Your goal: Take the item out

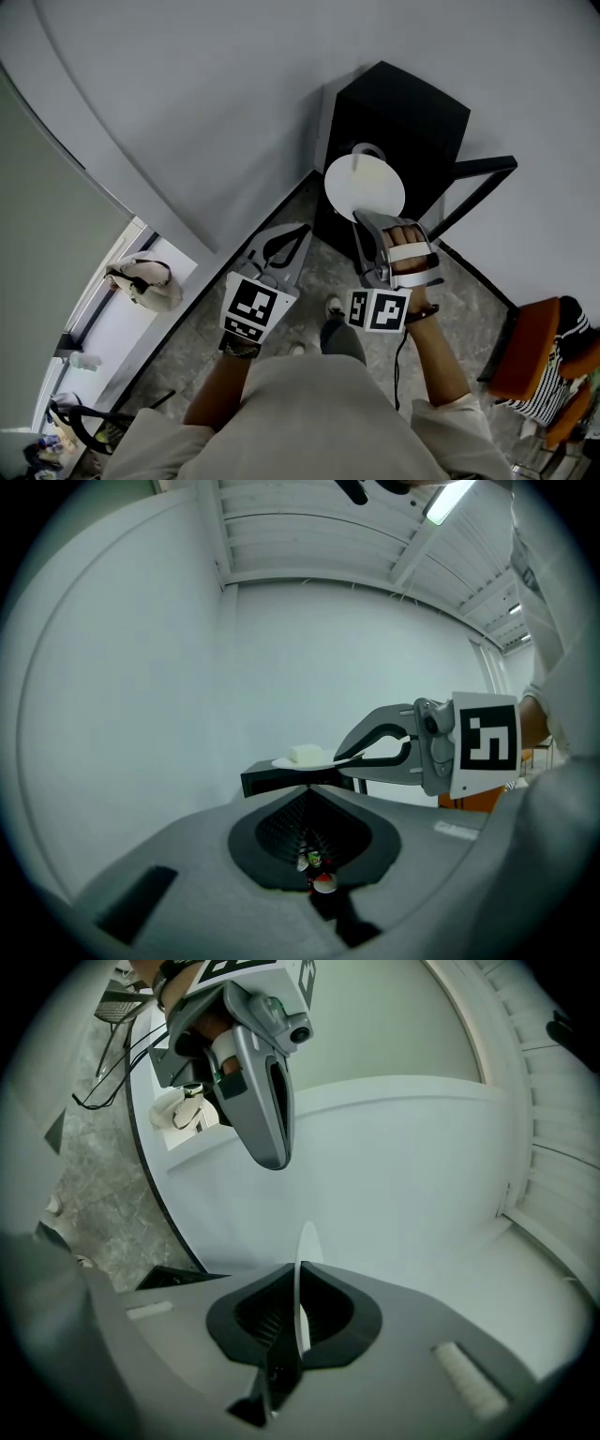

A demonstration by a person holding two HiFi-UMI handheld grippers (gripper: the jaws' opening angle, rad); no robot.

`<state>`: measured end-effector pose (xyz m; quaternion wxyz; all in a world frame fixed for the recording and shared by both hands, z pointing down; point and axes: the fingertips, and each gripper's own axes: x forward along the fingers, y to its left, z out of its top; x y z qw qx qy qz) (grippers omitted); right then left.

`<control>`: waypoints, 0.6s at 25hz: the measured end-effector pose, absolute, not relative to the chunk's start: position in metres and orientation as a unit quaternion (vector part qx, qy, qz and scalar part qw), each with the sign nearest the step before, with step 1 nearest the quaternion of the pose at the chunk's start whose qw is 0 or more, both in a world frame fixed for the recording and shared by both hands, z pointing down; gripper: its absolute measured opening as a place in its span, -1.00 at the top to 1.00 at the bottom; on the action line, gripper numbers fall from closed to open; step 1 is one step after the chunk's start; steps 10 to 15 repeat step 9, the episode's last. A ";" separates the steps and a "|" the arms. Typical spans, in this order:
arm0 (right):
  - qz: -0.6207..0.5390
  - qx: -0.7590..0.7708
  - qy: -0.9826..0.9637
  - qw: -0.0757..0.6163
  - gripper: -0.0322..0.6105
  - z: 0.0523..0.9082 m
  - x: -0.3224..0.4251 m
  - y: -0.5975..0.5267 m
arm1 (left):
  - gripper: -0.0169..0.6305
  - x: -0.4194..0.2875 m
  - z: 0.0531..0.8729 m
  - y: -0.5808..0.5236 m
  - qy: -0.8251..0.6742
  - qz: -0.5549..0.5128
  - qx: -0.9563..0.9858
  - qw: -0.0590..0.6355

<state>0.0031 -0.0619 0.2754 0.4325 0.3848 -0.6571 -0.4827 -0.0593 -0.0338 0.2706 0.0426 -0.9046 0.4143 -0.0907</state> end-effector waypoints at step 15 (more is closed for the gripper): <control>-0.484 0.381 -0.656 0.436 0.84 0.280 0.008 -0.059 | 0.93 -0.054 0.275 -0.028 0.415 -0.097 -0.904 0.042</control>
